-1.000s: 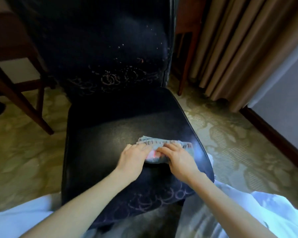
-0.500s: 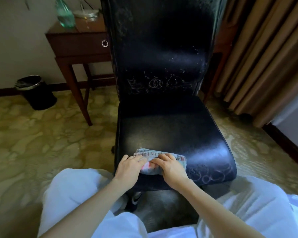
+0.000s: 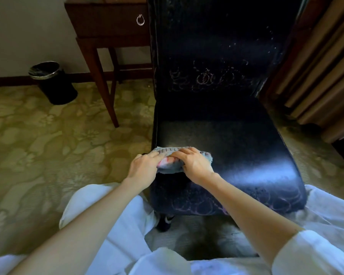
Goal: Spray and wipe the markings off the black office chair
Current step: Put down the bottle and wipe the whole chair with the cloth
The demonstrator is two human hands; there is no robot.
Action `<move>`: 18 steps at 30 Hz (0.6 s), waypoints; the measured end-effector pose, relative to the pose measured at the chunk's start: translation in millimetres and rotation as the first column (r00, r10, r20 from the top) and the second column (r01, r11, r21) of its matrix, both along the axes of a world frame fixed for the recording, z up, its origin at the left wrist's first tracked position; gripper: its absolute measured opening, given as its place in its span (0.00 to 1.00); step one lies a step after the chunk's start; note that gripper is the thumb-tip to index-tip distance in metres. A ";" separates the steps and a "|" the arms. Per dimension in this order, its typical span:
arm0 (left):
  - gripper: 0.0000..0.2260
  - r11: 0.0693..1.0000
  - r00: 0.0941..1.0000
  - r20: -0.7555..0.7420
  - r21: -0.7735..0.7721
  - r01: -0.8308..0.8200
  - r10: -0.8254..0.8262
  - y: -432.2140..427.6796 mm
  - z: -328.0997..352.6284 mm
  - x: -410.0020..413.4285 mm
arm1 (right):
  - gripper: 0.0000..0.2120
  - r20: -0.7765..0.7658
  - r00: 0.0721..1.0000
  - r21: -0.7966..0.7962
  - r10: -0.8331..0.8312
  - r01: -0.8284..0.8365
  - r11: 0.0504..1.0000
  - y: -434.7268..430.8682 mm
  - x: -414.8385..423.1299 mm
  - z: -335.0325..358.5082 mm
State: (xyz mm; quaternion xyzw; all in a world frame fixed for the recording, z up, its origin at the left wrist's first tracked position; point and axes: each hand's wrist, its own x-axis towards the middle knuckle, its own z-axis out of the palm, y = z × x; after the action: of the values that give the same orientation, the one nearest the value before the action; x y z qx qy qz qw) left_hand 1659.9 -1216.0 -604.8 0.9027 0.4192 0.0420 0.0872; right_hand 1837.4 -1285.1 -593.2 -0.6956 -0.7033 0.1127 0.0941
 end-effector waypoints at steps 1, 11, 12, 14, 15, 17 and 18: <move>0.27 1.000 1.000 0.012 0.003 -0.016 0.016 7.0 -0.4 2.8 | 0.23 -0.003 1.000 0.003 -0.012 0.012 1.000 8.1 2.1 -1.6; 0.24 0.999 0.996 0.084 0.014 -0.036 0.035 11.4 -9.1 6.6 | 0.24 -0.013 1.000 0.032 -0.014 0.015 0.999 12.9 7.6 -16.4; 0.24 0.998 0.997 0.073 0.055 -0.018 0.014 7.3 -9.9 4.9 | 0.24 -0.010 1.000 0.037 -0.011 0.011 0.999 7.7 7.1 -17.3; 0.24 0.992 0.999 0.041 0.128 0.025 -0.030 -3.8 -11.5 1.7 | 0.24 -0.017 1.000 0.065 -0.002 0.003 0.998 -6.0 4.6 -19.5; 0.24 0.988 0.998 0.036 0.147 0.041 -0.047 -11.3 -13.3 0.2 | 0.24 -0.022 1.000 0.084 0.004 -0.002 0.997 -14.5 2.9 -20.4; 0.25 0.979 0.998 0.023 0.197 0.060 -0.065 -29.1 -17.2 -3.4 | 0.23 -0.022 1.000 0.111 0.015 -0.012 0.994 -33.2 -0.3 -23.5; 0.25 0.973 0.997 0.020 0.219 0.068 -0.074 -40.3 -17.2 -5.2 | 0.23 -0.017 1.000 0.124 0.022 -0.020 0.992 -43.2 -1.7 -25.4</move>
State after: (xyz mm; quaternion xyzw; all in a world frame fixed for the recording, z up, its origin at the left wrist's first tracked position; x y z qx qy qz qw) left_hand 1654.8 -1256.2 -622.0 0.9205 0.3784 0.0973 -0.0050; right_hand 1835.7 -1328.3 -618.6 -0.6799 -0.7152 0.0763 0.1425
